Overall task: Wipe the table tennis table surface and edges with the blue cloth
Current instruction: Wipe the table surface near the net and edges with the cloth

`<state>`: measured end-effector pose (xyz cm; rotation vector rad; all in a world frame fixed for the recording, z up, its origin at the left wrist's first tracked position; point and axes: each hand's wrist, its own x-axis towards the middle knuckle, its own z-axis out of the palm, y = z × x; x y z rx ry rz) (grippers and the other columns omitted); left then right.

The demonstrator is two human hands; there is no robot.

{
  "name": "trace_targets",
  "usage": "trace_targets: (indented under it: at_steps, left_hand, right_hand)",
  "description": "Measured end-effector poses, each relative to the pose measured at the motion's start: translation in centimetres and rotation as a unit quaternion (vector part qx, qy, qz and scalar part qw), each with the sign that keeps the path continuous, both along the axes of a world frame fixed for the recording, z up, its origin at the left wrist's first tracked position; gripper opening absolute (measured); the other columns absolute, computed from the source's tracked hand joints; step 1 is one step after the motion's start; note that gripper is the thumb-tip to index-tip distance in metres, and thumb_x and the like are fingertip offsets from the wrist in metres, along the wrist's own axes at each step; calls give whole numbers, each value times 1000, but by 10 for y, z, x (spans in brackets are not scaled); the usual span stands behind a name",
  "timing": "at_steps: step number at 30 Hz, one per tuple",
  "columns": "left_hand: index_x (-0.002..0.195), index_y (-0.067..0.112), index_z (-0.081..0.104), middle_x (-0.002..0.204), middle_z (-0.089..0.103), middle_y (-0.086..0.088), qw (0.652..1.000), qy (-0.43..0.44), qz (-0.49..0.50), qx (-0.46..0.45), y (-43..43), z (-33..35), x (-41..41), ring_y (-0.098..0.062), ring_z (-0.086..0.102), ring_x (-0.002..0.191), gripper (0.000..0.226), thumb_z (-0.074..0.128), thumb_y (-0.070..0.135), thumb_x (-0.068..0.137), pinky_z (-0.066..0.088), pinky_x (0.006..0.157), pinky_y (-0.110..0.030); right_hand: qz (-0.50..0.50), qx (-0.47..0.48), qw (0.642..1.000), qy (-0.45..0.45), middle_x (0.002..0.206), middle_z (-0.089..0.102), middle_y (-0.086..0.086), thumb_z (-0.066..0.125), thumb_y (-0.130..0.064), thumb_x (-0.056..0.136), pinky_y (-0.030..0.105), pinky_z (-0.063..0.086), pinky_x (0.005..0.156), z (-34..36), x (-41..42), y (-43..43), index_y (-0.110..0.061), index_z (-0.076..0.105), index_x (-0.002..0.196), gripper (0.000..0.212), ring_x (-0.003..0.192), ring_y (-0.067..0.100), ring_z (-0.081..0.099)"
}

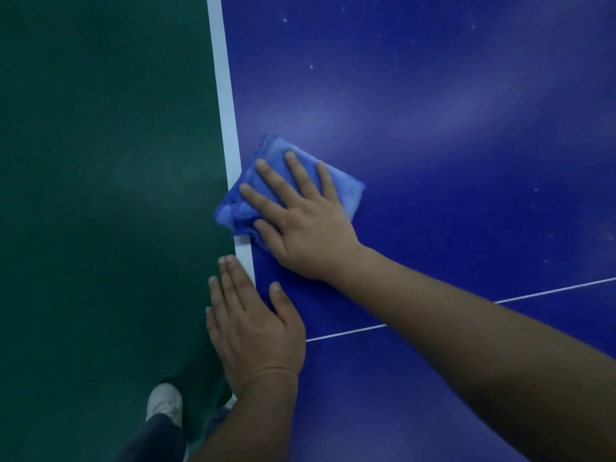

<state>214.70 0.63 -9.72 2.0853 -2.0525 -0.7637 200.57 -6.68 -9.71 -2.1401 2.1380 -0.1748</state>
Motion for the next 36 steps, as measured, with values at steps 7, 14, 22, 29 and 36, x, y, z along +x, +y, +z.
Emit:
trace_targets:
  at_steps: [7,14,22,29,36]
  left_hand:
    - [160,13,10,167,19,-4,1000,9,-8,6,0,0,0,-26,17,154,73,20,49,98,22,122,-50]
    - [159,10,19,165,24,-5,999,46,-4,21,-1,1,3,-28,24,152,73,21,48,97,26,120,-50]
    - [158,7,21,162,31,-10,998,51,-8,23,-3,0,5,-33,32,148,70,28,42,98,33,116,-52]
    - [159,12,9,166,18,-3,989,117,-10,85,-6,9,10,-25,21,153,70,25,42,97,16,123,-42]
    - [159,22,-3,167,-16,9,976,207,-46,43,-100,15,-3,-4,-16,152,77,33,45,95,-13,122,-26]
  right_hand:
    - [-286,55,956,40,168,16,3,27,-49,102,59,11,120,8,-163,24,-32,27,158,58,154,34,9]
    - [-29,3,999,29,160,35,8,37,-43,100,67,21,114,6,-41,75,-27,48,148,52,149,42,24]
    - [-30,61,997,46,168,14,-5,24,-49,104,56,8,121,10,-37,-113,-40,23,157,54,155,29,8]
    - [-56,36,996,51,165,25,0,29,-48,102,59,13,119,5,-11,-67,-36,34,155,54,153,35,15]
    - [-193,57,979,38,167,18,0,29,-46,104,59,13,119,13,-102,-110,-35,29,156,54,154,32,10]
